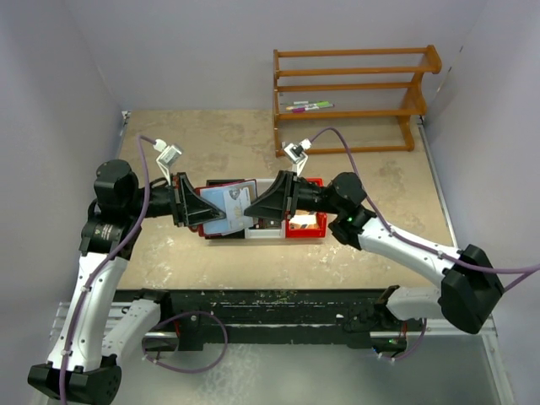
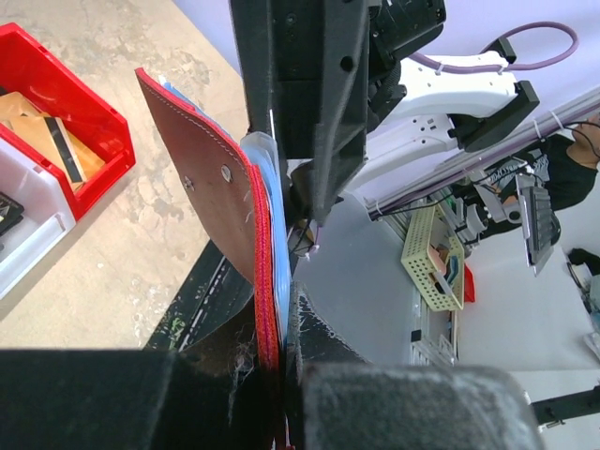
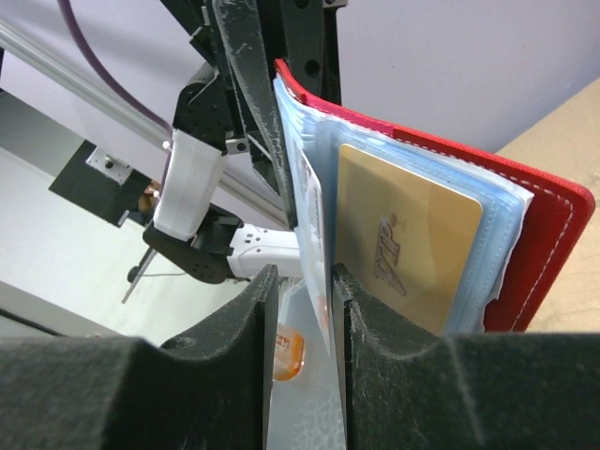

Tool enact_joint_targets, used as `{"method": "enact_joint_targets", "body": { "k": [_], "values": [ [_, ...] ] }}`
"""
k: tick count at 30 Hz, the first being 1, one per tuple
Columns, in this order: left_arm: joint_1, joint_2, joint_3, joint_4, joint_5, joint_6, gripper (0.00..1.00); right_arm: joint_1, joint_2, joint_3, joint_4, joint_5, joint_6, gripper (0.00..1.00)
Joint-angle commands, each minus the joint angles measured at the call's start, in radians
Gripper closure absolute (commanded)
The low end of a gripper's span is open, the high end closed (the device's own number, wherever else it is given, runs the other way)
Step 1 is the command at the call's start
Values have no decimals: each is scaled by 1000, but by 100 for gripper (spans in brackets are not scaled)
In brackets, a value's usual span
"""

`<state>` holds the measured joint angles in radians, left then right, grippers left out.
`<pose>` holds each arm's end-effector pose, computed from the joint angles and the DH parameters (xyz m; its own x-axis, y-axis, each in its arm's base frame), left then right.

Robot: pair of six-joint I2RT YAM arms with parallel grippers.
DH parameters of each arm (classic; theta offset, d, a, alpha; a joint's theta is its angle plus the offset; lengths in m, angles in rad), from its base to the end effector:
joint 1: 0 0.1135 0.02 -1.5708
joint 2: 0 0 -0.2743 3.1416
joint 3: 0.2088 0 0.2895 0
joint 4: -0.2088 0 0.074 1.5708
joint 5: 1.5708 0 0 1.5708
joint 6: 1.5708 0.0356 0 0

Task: Take the credit cards out of the card holder

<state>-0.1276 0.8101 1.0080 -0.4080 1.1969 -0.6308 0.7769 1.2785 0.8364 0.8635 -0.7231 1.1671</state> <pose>0.1762 -0.0560 0.4086 -0.7271 -0.1239 -0.6753 0.6448 0.2146 -0.7336 0.2078 0.2373 0.3504 -0.7648 0.2150 -0.6074 -0.6439 -0.2200 0.7328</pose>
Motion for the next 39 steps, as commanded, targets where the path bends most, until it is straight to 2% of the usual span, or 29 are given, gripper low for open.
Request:
{"method": "enact_joint_targets", "body": {
  "k": [1, 2, 4, 11, 18, 20, 24, 27, 30, 33, 39],
  "values": [
    [-1, -3, 49, 10, -20, 32, 96, 4, -4, 58, 90, -7, 12, 78],
    [-1, -3, 50, 9, -20, 34, 96, 4, -5, 58, 82, -11, 10, 89],
    [-1, -1, 53, 6, -19, 38, 96, 3, -14, 53, 63, -34, 14, 100],
    [-1, 2, 66, -18, -17, 61, 96, -41, -112, 27, -55, -34, -48, 100],
    [-1, 0, 77, -29, -10, 78, 96, -175, -227, -29, -178, -108, -69, 100],
    [-1, -3, 86, -41, -4, 92, 96, -227, -265, -19, -293, -129, -115, 100],
    [-1, -3, 97, -52, 11, 112, 97, -362, -288, 33, -648, -121, -308, 100],
    [-1, -9, 111, -55, 27, 131, 97, -422, -265, 69, -891, -48, -456, 100],
    [-1, -17, 121, -56, 41, 146, 97, -433, -220, 89, -1047, 91, -572, 100],
    [-1, -20, 124, -55, 49, 148, 97, -433, -169, 77, -1099, 206, -612, 100],
    [-1, -20, 140, -57, 61, 138, 96, -433, 5, 73, -1061, 318, -669, 100]
  ]
}}
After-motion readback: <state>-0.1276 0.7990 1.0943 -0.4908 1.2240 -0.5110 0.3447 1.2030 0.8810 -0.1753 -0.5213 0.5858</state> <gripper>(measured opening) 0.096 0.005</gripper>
